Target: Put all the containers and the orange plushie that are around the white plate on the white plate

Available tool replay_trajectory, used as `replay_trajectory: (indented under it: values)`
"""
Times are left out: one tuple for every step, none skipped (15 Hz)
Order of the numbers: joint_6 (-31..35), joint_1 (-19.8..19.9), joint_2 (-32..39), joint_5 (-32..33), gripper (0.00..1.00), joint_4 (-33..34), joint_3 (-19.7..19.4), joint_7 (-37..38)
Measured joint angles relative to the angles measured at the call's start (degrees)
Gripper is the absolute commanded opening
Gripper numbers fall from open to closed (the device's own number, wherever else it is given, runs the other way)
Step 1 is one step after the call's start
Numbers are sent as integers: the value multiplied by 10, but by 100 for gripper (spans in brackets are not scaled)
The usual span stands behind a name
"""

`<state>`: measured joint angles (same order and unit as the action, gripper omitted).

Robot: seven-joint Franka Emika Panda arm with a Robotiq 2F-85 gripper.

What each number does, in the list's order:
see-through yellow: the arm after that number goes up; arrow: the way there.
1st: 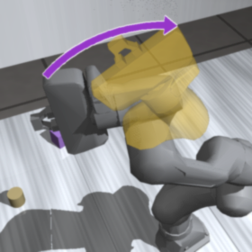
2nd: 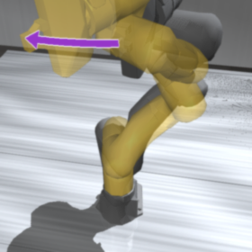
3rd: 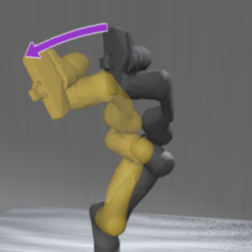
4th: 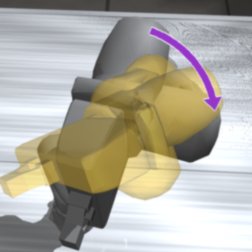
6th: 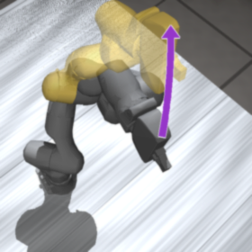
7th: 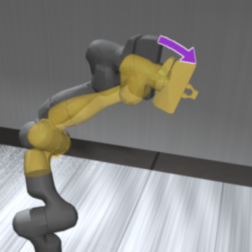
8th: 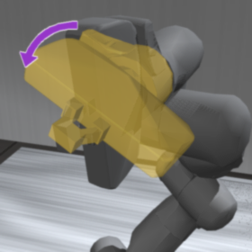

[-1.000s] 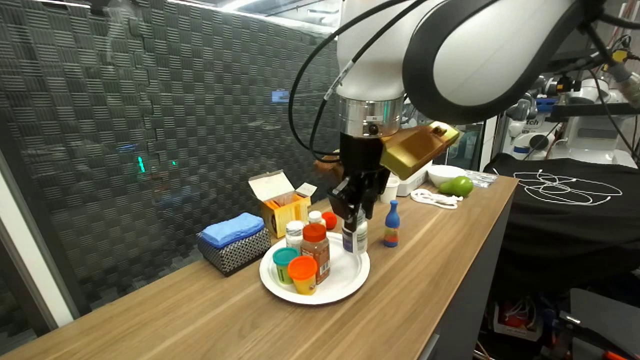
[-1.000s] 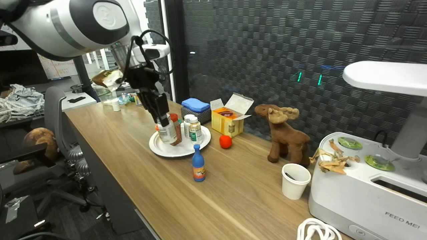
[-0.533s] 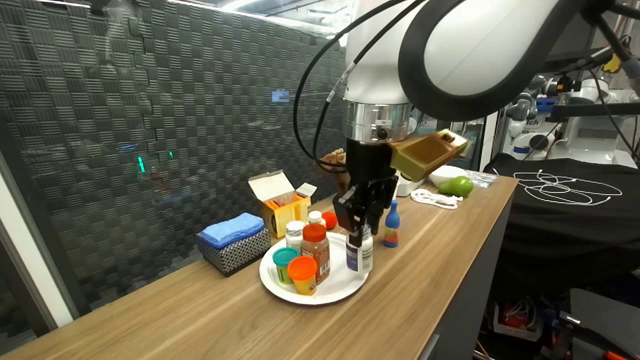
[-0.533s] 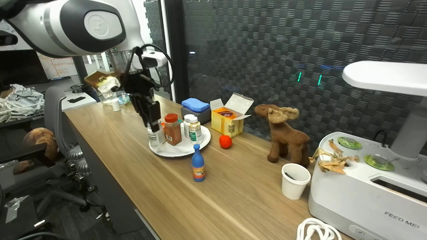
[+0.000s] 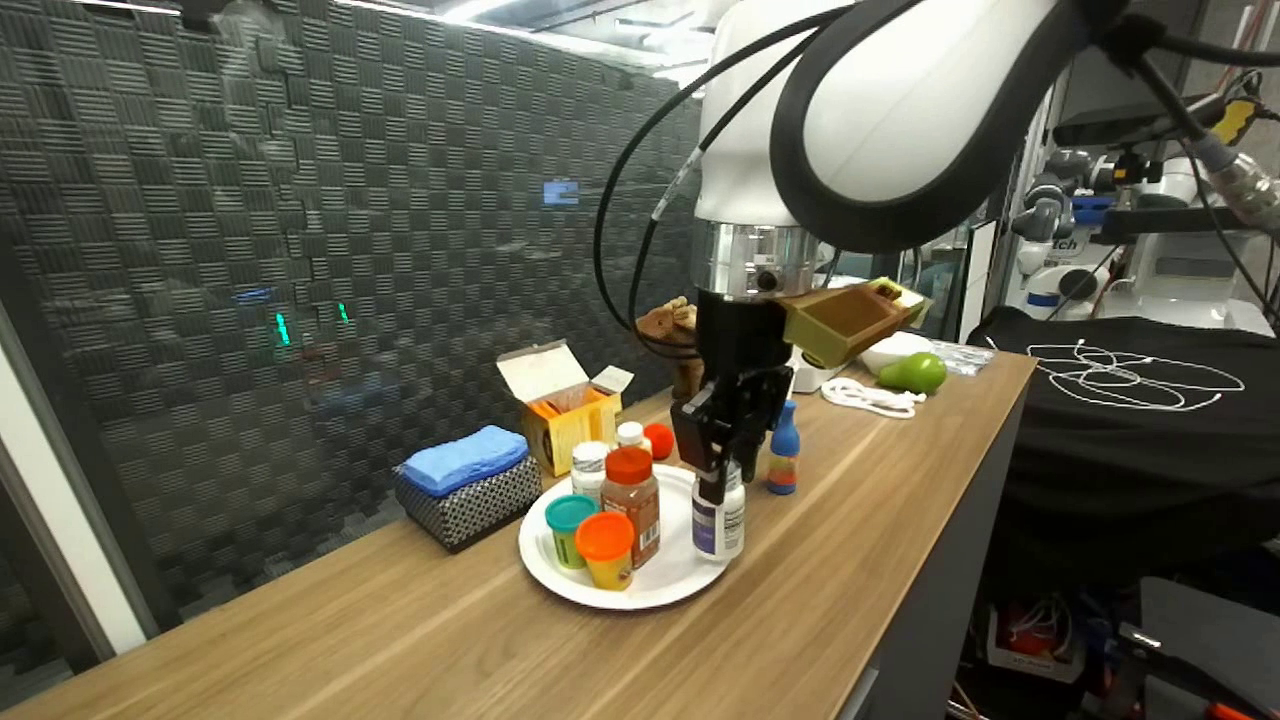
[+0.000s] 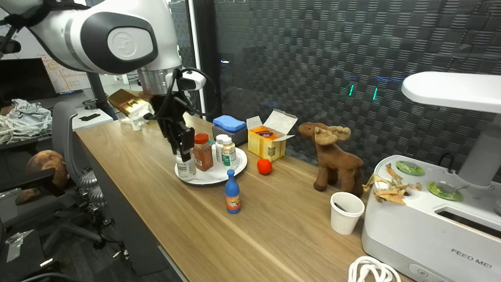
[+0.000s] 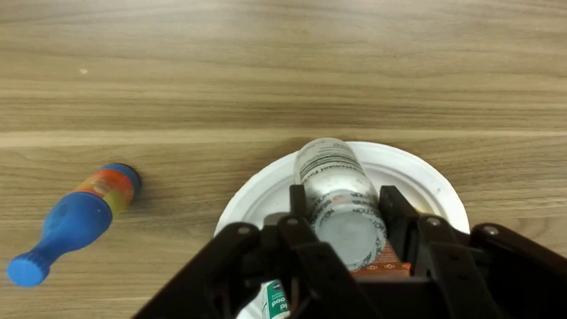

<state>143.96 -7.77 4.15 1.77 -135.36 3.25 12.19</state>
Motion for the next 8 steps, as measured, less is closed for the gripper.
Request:
replay_trajectory:
  values:
    - [6, 0, 5, 0, 20, 1, 0, 0]
    - [16, 0, 10, 1, 20, 3, 1, 0]
    - [26, 0, 15, 2, 20, 4, 1, 0]
    - [35, 0, 20, 3, 20, 7, 1, 0]
    - [42, -1, 25, 5, 20, 9, 1, 0]
    - [47, -2, 29, 5, 20, 12, 1, 0]
    - [51, -3, 33, 8, 20, 15, 2, 0]
    - [55, -4, 36, 13, 20, 18, 2, 1]
